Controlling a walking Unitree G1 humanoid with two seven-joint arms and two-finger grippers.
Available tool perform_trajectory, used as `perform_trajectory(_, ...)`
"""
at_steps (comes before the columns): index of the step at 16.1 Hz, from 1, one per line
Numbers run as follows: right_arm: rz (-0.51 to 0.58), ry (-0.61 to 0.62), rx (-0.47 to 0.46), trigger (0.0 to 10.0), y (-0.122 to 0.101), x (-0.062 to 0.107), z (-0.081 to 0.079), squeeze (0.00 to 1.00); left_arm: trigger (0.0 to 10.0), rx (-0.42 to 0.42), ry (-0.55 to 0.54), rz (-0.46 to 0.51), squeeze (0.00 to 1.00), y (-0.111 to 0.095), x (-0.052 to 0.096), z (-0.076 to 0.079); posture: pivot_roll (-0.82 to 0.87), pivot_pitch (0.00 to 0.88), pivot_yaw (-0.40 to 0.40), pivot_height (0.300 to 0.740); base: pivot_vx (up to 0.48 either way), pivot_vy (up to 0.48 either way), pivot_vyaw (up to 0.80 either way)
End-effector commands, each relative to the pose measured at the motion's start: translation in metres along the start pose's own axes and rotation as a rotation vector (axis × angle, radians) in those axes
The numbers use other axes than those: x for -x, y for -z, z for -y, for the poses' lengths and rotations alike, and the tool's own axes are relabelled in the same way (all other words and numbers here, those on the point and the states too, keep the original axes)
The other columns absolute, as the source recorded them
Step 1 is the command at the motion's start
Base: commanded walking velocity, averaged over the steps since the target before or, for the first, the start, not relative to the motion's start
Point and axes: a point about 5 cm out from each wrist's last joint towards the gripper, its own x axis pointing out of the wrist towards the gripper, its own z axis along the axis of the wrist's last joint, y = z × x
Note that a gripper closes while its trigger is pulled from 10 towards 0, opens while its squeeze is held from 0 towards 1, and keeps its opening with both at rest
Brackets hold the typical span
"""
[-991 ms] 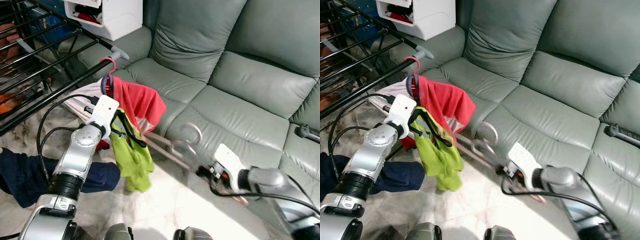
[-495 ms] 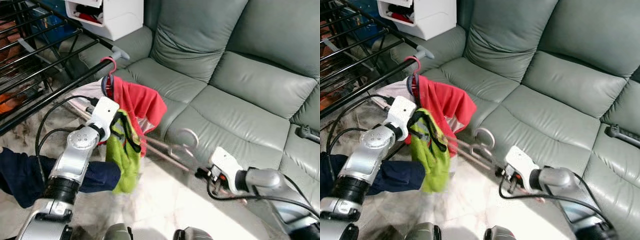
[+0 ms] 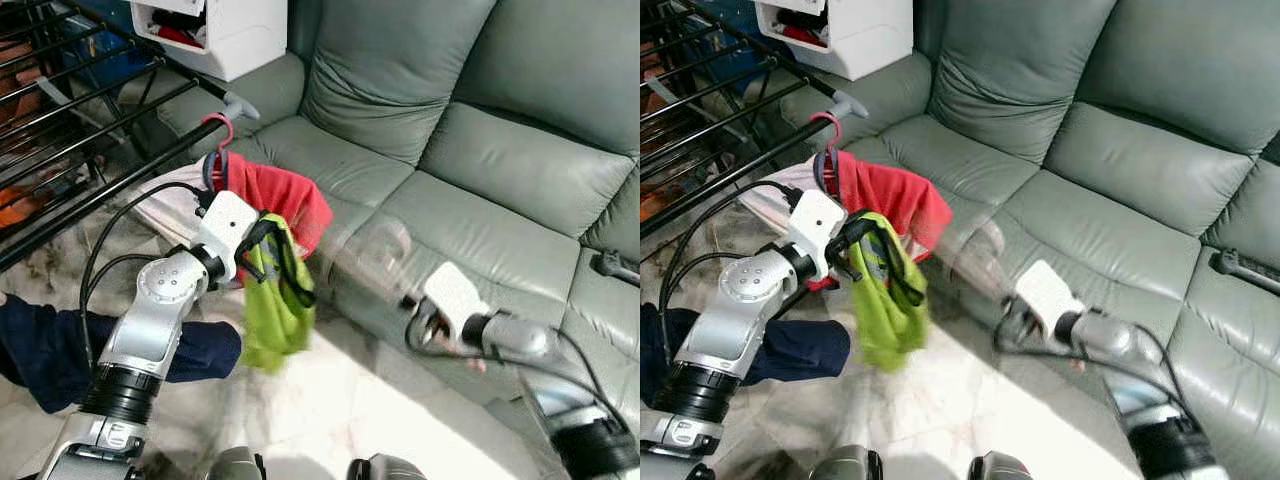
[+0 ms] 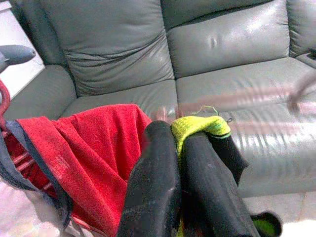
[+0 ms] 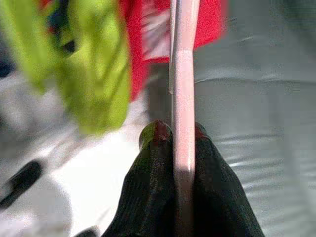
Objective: Hang hanger
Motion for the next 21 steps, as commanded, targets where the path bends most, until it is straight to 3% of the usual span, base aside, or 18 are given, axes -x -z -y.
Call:
perform_trajectory(1,0.05,0.07,0.013,10.0,-0.008,0.003,0.013,0.0,10.0,-0.032,-0.031,0.006,0.0,-0.005,0.001,-0.005,-0.03,0.031,0.012,0.74,0.0,0.0,0.0)
perform_trajectory(3,0.093,0.007,0.038,10.0,-0.018,0.011,0.017,0.0,10.0,-0.042,-0.301,-0.208,0.0,0.02,0.003,-0.035,-0.03,0.034,0.016,0.74,0.0,0.0,0.0)
perform_trajectory(4,0.097,0.007,0.044,10.0,-0.019,0.012,0.02,0.0,10.0,-0.019,-0.351,-0.226,0.0,0.022,0.004,-0.041,-0.03,0.034,0.016,0.74,0.0,0.0,0.0)
perform_trajectory(7,0.05,-0.143,0.118,10.0,-0.013,0.029,0.02,0.0,10.0,0.165,-0.527,-0.303,0.0,0.037,0.013,-0.058,-0.04,0.038,0.014,0.74,0.0,0.0,0.0)
perform_trajectory(12,-0.009,-0.352,0.09,10.0,-0.007,0.041,0.013,0.0,10.0,0.195,-0.503,-0.337,0.0,0.036,0.01,-0.05,-0.04,0.045,0.011,0.74,0.0,0.0,0.0)
perform_trajectory(14,-0.023,-0.457,0.078,10.0,-0.007,0.043,0.008,0.0,10.0,0.201,-0.49,-0.307,0.0,0.03,0.009,-0.046,-0.04,0.044,0.004,0.74,0.0,0.0,0.0)
perform_trajectory(21,-0.048,-0.512,0.086,10.0,-0.01,0.036,0.013,0.0,10.0,0.224,-0.514,-0.322,0.0,0.022,0.012,-0.039,-0.03,0.046,-0.011,0.74,0.0,0.0,0.0)
